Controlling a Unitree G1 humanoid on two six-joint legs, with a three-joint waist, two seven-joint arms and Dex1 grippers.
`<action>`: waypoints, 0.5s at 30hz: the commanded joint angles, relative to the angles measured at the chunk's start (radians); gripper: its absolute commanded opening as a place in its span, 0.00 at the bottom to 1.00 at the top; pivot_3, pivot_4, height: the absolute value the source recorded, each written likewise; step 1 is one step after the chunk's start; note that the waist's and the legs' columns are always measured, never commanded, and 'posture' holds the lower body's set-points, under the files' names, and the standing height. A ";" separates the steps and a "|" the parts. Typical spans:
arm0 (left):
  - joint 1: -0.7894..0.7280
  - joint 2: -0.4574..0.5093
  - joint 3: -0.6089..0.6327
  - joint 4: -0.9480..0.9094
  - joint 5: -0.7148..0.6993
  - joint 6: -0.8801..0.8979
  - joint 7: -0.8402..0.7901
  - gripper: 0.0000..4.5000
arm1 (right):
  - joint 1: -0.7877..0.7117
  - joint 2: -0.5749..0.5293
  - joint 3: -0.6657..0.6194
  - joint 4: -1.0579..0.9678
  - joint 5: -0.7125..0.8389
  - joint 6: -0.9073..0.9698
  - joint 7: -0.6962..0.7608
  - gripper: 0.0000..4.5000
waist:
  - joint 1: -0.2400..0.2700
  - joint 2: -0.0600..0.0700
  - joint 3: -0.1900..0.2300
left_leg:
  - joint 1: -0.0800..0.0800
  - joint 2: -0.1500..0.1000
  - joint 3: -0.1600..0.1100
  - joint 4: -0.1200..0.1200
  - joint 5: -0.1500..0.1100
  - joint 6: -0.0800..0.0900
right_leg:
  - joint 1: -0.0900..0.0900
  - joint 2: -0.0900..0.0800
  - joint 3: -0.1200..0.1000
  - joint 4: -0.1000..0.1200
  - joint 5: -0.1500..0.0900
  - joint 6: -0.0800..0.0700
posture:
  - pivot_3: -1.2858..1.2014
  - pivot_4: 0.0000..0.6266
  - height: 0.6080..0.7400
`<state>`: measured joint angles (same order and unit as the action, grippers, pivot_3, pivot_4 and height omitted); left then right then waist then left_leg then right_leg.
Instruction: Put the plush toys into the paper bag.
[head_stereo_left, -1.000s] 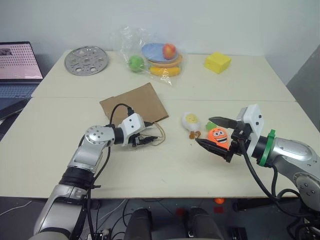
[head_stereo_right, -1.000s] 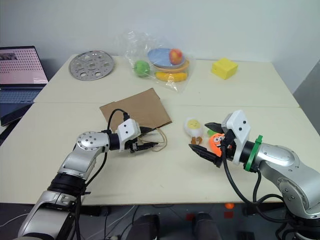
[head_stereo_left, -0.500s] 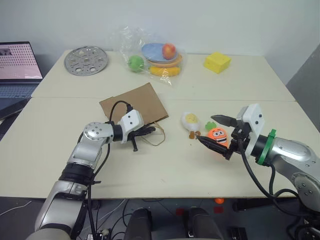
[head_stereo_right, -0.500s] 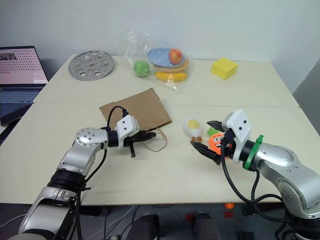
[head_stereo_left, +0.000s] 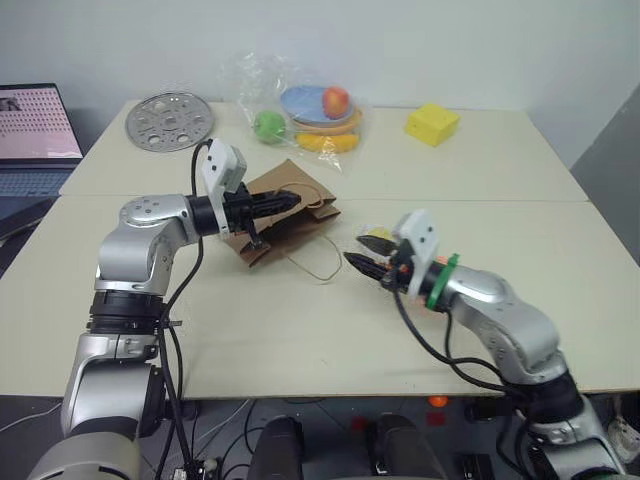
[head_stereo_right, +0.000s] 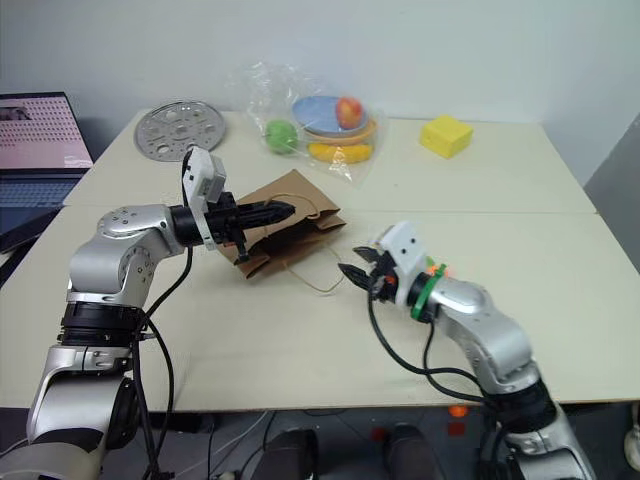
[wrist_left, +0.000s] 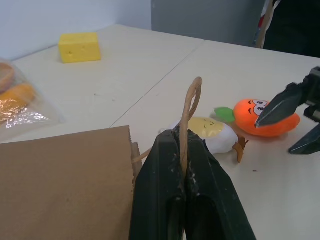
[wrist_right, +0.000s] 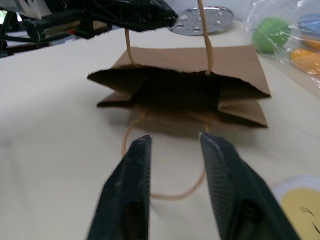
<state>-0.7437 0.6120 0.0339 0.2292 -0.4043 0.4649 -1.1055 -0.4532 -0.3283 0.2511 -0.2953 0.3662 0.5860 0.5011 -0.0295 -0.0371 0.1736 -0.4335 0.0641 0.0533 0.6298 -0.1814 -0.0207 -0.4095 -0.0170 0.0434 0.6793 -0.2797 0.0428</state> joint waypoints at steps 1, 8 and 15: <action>-0.016 -0.002 0.029 -0.096 -0.062 0.040 -0.004 0.00 | -0.080 0.062 0.027 0.107 -0.065 -0.075 -0.007 0.03 | 0.001 0.000 0.000 | 0.000 0.000 0.000 0.000 0.000 0.000 | 0.000 0.000 0.000 0.000 0.000 0.000 | 0.52 0.24 1.00; -0.001 -0.006 0.035 -0.160 -0.086 0.067 0.030 0.00 | -0.245 0.270 0.044 0.464 -0.168 -0.205 -0.050 0.01 | -0.002 0.000 0.000 | 0.000 0.000 0.000 0.000 0.000 0.000 | -0.001 0.000 0.000 0.001 0.000 0.000 | 0.52 0.24 1.00; 0.012 0.005 0.050 -0.196 -0.099 0.083 0.058 0.00 | -0.363 0.422 0.075 0.874 -0.309 -0.350 -0.106 0.01 | -0.003 0.000 0.000 | 0.000 0.000 0.000 -0.001 0.000 0.000 | -0.001 0.000 0.000 0.001 0.000 0.000 | 0.52 0.24 1.00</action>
<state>-0.7272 0.6034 0.0501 0.0753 -0.4869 0.5463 -1.0556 -0.7931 0.0873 0.3198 0.5499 0.0846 0.2697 0.4050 -0.0323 -0.0374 0.1738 -0.4338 0.0645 0.0534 0.6287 -0.1816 -0.0211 -0.4110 -0.0172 0.0432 0.6804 -0.2795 0.0425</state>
